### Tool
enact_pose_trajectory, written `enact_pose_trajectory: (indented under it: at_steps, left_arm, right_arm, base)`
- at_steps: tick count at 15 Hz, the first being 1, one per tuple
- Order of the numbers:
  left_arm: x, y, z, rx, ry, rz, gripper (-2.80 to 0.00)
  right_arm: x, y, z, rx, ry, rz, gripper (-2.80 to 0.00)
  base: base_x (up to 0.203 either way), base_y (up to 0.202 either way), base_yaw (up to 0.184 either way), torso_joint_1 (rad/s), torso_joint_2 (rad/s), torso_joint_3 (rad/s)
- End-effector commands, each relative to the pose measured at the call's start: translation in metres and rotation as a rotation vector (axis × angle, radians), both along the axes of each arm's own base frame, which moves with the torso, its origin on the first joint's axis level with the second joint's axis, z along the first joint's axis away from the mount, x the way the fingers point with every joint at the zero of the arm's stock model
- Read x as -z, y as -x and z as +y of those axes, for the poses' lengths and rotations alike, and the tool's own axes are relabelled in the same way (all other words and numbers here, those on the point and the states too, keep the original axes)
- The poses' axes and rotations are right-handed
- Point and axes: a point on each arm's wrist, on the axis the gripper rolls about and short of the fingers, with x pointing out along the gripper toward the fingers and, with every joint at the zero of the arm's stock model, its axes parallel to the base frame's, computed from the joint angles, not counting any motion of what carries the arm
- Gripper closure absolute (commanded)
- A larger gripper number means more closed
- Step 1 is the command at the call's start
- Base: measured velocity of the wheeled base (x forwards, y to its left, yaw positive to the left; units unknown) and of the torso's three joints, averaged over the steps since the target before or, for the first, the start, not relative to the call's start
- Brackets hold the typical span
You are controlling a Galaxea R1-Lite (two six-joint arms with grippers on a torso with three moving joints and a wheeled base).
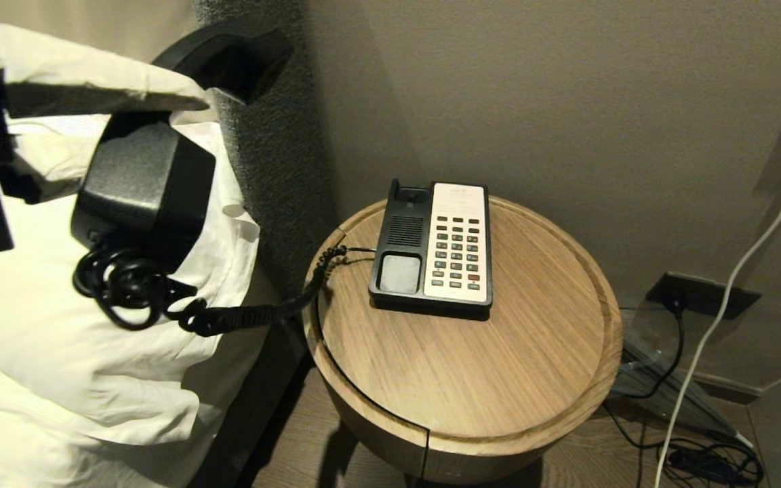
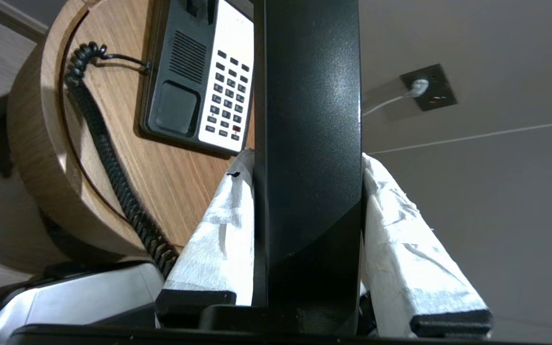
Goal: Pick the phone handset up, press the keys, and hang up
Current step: Dial the number
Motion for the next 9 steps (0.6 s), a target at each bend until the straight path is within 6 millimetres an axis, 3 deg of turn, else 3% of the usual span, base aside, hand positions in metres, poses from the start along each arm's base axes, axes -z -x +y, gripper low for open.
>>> enact_pose_trajectory:
  at_steps: [1,4,9]
  left_arm:
    - [0.003,0.021,0.022,-0.002,0.067,-0.056,0.0]
    - [0.017,0.026,0.033,-0.016,0.07,-0.06,0.0]
    - [0.028,0.038,0.049,-0.032,0.08,-0.064,0.0]
  right_arm:
    - [-0.004,0.003,0.0,0.005,-0.006,0.021,0.0]
    - [-0.029,0.02,0.0,-0.013,-0.067,0.053,0.0]
    - [-0.078,0.069,0.003,-0.14,-0.107,0.045,0.0]
  base:
    - [0.0,0.0,0.0,0.0,0.0,0.0]
    - [0.0,0.0,0.0,0.0,0.0,0.0]
    - [0.0,0.0,0.0,0.0,0.0,0.0]
